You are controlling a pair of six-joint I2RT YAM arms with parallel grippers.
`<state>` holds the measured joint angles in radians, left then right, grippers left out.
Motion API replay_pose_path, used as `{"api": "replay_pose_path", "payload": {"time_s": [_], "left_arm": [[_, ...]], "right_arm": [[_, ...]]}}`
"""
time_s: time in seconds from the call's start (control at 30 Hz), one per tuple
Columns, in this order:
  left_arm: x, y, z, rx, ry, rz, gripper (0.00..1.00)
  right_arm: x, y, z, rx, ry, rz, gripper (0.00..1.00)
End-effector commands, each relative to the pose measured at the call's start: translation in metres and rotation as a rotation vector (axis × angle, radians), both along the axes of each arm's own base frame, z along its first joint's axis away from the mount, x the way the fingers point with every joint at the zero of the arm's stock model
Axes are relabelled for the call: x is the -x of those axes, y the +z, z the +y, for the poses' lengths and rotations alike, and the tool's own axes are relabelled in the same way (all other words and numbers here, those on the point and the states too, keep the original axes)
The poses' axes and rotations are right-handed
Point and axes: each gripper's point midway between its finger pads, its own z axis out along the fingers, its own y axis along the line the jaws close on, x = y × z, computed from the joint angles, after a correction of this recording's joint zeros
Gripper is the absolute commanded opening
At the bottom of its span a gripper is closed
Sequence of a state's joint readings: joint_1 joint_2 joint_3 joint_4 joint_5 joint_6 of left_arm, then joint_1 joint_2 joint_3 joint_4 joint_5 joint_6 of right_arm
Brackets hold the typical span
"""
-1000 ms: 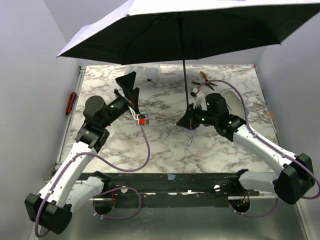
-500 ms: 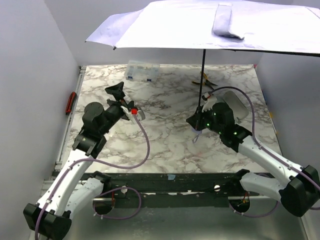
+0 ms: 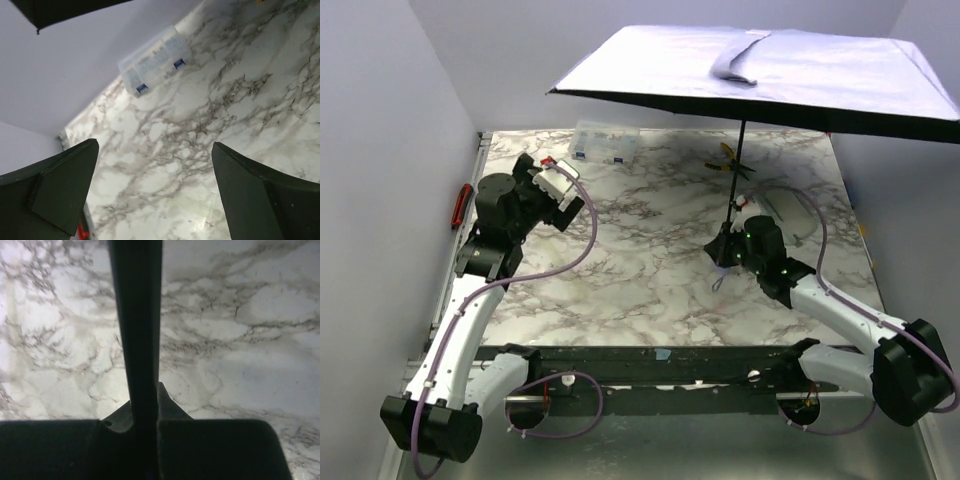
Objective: Open the umbrella
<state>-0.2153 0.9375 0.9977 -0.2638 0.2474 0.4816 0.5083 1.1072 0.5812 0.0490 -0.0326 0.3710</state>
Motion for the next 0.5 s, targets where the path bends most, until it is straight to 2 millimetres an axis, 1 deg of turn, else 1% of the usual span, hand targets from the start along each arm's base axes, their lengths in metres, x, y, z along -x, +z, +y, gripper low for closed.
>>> {"api": "replay_pose_path", "payload": {"time_s": [0.0,0.07,0.13,0.17,0.2,0.23,0.27,0.3,0.33,0.37,0.4,0.47], "left_arm": [[0.002,-0.035,0.016,0.132,0.090,0.182,0.99],[0.001,-0.041,0.026,0.154,0.127,0.212,0.99],[0.001,-0.047,0.033,0.179,0.154,0.246,0.99],[0.002,-0.051,0.036,0.192,0.167,0.265,0.99],[0.003,-0.054,0.038,0.206,0.173,0.283,0.99],[0.004,-0.059,0.041,0.221,0.188,0.303,0.99],[0.005,-0.063,0.043,0.233,0.197,0.320,0.99],[0.006,-0.066,0.045,0.245,0.206,0.336,0.99],[0.007,-0.069,0.048,0.256,0.219,0.350,0.99],[0.007,-0.073,0.055,0.269,0.244,0.361,0.99],[0.008,-0.075,0.057,0.280,0.250,0.372,0.99],[0.009,-0.080,0.063,0.301,0.262,0.389,0.99]], "right_arm": [[-0.010,0.011,0.013,-0.072,0.039,-0.098,0.12],[-0.011,0.005,0.013,-0.060,0.044,-0.113,0.23],[-0.014,0.000,0.011,-0.036,0.044,-0.118,0.29],[-0.013,-0.002,0.011,-0.020,0.060,-0.123,0.34],[-0.013,-0.003,0.012,-0.005,0.078,-0.131,0.42],[-0.013,-0.004,0.010,0.013,0.083,-0.135,0.53],[-0.013,-0.007,0.007,0.036,0.078,-0.134,0.62],[-0.014,-0.009,0.004,0.057,0.071,-0.135,0.69],[-0.014,-0.010,-0.002,0.081,0.054,-0.135,0.75],[-0.015,-0.012,-0.007,0.102,0.038,-0.135,0.79],[-0.015,-0.012,-0.013,0.129,0.023,-0.137,0.82],[-0.010,-0.013,-0.021,0.176,0.032,-0.144,0.86]]}}
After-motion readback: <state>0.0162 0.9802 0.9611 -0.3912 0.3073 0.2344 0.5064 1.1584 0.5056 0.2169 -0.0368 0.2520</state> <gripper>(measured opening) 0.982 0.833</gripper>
